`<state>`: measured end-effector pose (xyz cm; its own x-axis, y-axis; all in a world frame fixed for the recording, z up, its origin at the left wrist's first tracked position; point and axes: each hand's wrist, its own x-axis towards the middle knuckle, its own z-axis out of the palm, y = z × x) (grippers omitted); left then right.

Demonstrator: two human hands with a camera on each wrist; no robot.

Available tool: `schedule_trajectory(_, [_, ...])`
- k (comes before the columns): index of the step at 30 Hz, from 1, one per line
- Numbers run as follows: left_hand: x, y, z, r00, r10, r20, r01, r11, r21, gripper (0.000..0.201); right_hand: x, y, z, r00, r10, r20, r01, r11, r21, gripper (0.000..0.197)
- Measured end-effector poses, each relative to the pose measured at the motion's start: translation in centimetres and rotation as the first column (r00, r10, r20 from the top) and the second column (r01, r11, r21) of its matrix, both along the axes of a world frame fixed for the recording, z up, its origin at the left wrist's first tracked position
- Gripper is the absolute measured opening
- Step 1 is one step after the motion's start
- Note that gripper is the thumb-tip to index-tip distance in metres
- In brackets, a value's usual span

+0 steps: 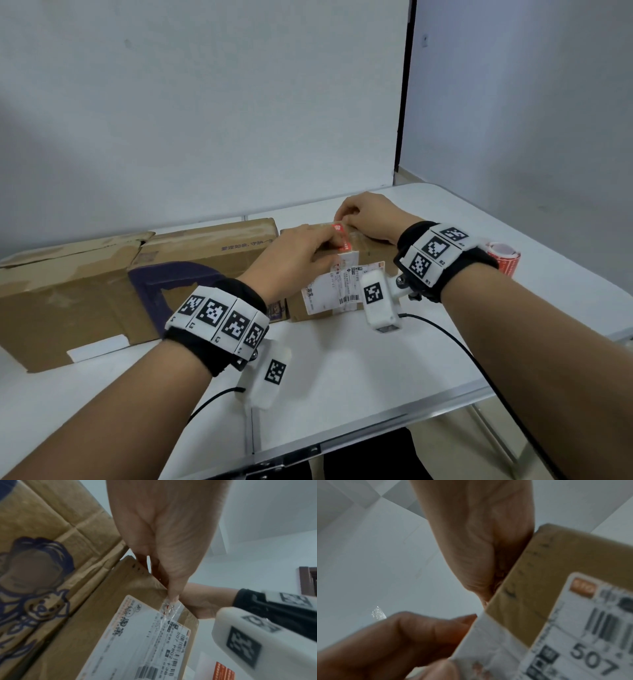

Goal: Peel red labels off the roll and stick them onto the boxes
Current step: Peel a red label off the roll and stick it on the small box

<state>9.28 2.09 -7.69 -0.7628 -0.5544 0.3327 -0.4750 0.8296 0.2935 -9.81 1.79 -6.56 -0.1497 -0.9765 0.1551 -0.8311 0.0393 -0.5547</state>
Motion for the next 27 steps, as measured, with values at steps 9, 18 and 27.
schedule_trajectory(9, [-1.0, -0.2, -0.2, 0.986, -0.058, 0.154, 0.071, 0.994, -0.08, 0.034, 0.2, 0.3, -2.0, 0.997, -0.063, -0.04, 0.058, 0.993, -0.105, 0.02])
schedule_trajectory(18, [-0.2, 0.9, -0.2, 0.992, -0.122, 0.023, 0.123, 0.955, -0.269, 0.025, -0.1, 0.3, -2.7, 0.998, -0.065, -0.003, 0.064, 0.984, -0.167, 0.015])
schedule_trajectory(27, [0.2, 0.8, -0.8, 0.999, -0.041, -0.023, 0.034, 0.966, -0.258, 0.025, -0.3, 0.1, -3.1, 0.997, -0.081, 0.0, 0.079, 0.979, -0.189, 0.015])
